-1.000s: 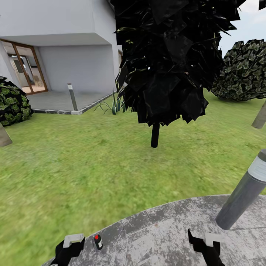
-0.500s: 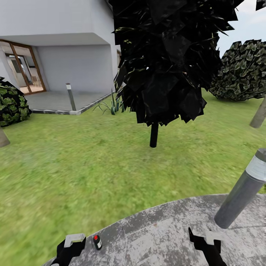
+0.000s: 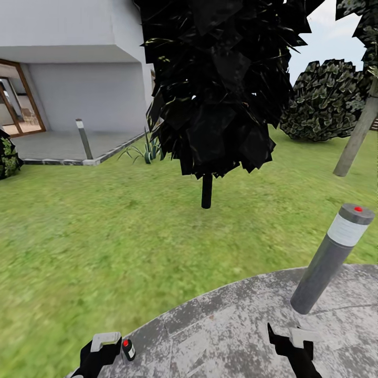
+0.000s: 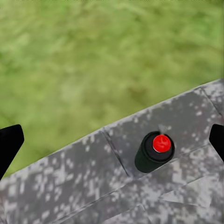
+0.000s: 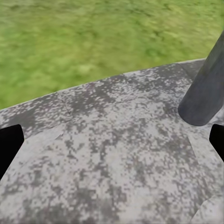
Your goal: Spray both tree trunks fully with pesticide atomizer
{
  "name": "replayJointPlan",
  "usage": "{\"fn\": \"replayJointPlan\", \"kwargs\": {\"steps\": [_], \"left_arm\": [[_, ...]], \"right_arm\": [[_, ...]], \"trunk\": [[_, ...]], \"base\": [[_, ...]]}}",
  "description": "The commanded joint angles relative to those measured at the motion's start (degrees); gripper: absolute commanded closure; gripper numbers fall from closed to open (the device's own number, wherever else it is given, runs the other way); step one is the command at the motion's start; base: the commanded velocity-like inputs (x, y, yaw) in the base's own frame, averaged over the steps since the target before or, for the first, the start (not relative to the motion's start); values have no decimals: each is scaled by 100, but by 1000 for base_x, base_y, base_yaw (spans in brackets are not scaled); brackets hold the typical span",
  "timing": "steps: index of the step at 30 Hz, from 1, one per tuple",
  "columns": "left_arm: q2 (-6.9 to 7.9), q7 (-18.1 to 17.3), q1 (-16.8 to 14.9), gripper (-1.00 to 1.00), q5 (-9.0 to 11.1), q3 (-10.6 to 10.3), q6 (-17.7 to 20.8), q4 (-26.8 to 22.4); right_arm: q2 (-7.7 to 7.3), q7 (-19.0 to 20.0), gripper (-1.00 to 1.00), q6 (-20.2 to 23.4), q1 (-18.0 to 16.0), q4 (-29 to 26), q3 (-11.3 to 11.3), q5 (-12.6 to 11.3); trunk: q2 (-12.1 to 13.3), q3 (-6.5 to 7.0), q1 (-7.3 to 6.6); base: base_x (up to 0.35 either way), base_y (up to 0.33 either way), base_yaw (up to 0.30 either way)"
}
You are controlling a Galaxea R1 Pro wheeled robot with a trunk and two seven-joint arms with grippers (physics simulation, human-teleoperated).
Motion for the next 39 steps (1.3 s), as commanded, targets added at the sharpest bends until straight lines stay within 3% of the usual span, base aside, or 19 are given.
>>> {"fn": "replayJointPlan", "kwargs": {"steps": [1, 10, 22, 39], "left_arm": [[0, -2, -3, -100, -5, 15, -21, 3], [18, -2, -3, -100, 1, 14, -28, -3], [25, -3, -12, -100, 2, 16, -28, -9], [21, -8, -17, -100, 0, 14, -26, -53]], "right_arm": [[1, 3, -100, -17, -3, 6, -4, 6], [3, 3, -100, -17, -3, 5, -4, 6], [9, 3, -100, -17, -3, 4, -4, 6], [9, -14, -100, -17, -3, -23, -4, -3]], "trunk": [[-2, -5, -1], [-2, -5, -1], [-2, -5, -1], [-2, -5, -1]], "base": [[0, 0, -7], [-24, 0, -45], [-272, 57, -102], [-21, 12, -31]]}}
